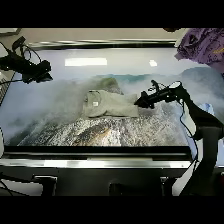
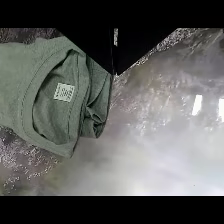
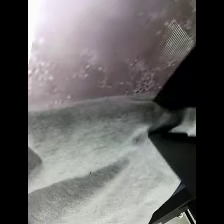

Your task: Fold the clothes and pants, and hang the long-sleeved shirts on hangers.

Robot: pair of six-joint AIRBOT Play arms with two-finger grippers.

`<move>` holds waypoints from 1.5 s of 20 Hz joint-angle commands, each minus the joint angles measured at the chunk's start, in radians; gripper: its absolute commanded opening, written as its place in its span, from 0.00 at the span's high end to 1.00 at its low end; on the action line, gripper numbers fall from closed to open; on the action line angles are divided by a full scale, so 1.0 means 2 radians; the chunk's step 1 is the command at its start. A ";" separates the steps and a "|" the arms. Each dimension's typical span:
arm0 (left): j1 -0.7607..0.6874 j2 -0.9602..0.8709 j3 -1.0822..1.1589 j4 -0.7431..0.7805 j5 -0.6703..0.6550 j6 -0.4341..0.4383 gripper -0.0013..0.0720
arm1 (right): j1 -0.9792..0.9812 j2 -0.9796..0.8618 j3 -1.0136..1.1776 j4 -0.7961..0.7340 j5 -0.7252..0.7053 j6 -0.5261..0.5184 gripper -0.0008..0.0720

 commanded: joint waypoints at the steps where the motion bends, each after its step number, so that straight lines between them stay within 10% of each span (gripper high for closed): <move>1: 0.000 0.000 0.000 0.000 0.000 0.000 0.96 | 0.018 -0.001 0.000 0.003 -0.008 0.003 0.91; 18: 0.000 0.000 0.000 0.000 0.000 0.000 0.96 | -0.199 0.134 0.133 -0.072 -0.108 0.157 0.95; 30: 0.000 0.000 0.000 0.000 -0.039 -0.001 0.96 | -0.266 0.259 0.133 -0.297 -0.074 0.423 0.95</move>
